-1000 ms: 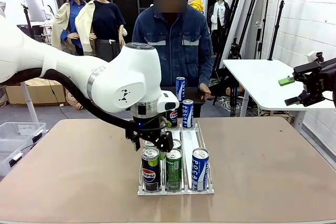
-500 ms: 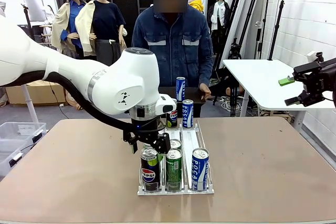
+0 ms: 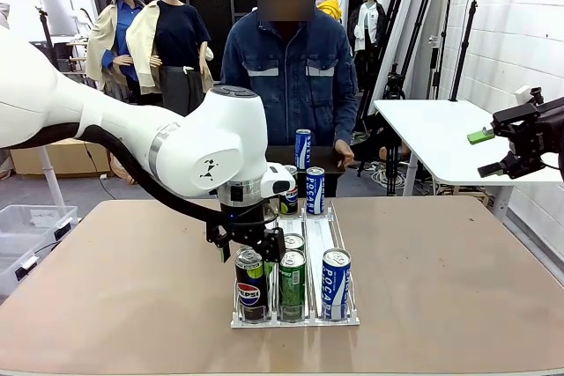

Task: Retrieve and hand over the desired beverage to the person.
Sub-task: Pick up another can of the same type that the person held from the Automatic Can Dispenser.

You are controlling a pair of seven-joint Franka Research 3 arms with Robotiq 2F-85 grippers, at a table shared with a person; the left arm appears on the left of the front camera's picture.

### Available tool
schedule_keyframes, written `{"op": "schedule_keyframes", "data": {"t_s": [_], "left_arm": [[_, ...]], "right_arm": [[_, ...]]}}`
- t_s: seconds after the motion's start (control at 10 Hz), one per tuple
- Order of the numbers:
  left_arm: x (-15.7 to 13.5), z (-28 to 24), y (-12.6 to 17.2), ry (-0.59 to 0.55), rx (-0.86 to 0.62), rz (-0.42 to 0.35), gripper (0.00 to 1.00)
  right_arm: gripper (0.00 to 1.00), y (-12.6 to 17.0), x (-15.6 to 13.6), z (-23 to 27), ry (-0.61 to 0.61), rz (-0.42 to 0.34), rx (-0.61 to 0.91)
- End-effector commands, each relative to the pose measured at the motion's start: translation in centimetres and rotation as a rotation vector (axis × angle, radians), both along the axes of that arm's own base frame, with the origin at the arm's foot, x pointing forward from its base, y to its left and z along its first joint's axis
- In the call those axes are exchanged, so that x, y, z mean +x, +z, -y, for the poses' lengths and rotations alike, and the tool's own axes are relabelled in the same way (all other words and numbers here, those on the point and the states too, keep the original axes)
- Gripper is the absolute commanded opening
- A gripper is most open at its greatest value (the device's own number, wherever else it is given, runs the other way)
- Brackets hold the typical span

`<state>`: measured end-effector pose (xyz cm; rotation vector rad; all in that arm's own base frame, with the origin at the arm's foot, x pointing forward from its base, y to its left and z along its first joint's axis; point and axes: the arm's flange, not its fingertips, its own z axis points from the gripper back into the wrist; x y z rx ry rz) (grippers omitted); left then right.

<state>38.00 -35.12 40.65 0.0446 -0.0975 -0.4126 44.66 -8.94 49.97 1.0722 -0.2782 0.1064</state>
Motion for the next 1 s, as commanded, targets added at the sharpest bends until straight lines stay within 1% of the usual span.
{"op": "schedule_keyframes", "data": {"t_s": [0.0, 0.3, 0.6, 0.9], "left_arm": [[-0.9, 0.0, -0.4, 0.003, 0.026, -0.021, 1.00], [-1.4, 0.2, -0.9, -0.020, 0.034, -0.042, 1.00], [-0.8, 0.5, -1.3, -0.004, 0.002, -0.046, 0.88], [-0.2, 0.7, -1.4, -0.008, -0.052, -0.027, 0.88]], "right_arm": [[1.00, 0.0, 0.0, 0.0, -0.003, -0.004, 0.002], [1.00, 0.0, 0.0, 0.0, -0.003, -0.004, 0.002], [1.00, 0.0, 0.0, 0.0, -0.003, -0.004, 0.002], [1.00, 0.0, 0.0, 0.0, -0.003, -0.004, 0.002]]}}
